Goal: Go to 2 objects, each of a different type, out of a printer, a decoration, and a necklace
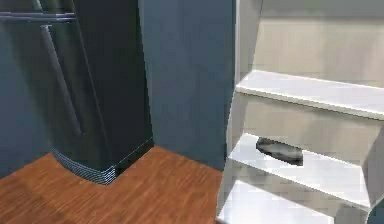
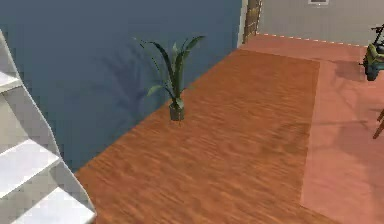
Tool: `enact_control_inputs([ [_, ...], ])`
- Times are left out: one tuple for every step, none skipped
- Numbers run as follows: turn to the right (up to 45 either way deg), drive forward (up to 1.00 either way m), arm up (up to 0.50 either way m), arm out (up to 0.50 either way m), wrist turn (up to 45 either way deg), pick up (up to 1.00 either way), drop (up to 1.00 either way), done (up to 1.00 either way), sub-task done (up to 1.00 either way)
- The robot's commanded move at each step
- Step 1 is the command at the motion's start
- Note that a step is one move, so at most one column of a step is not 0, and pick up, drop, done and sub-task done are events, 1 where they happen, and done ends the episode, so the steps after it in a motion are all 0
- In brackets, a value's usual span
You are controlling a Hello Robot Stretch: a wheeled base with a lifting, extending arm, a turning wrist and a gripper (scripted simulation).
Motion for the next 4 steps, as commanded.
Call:
enact_control_inputs([
  [45.0, 0.0, 0.0, 0.0, 0.0, 0.0, 0.0, 0.0, 0.0],
  [45.0, 0.0, 0.0, 0.0, 0.0, 0.0, 0.0, 0.0, 0.0],
  [33.0, 0.0, 0.0, 0.0, 0.0, 0.0, 0.0, 0.0, 0.0],
  [3.0, 0.0, 0.0, 0.0, 0.0, 0.0, 0.0, 0.0, 0.0],
])
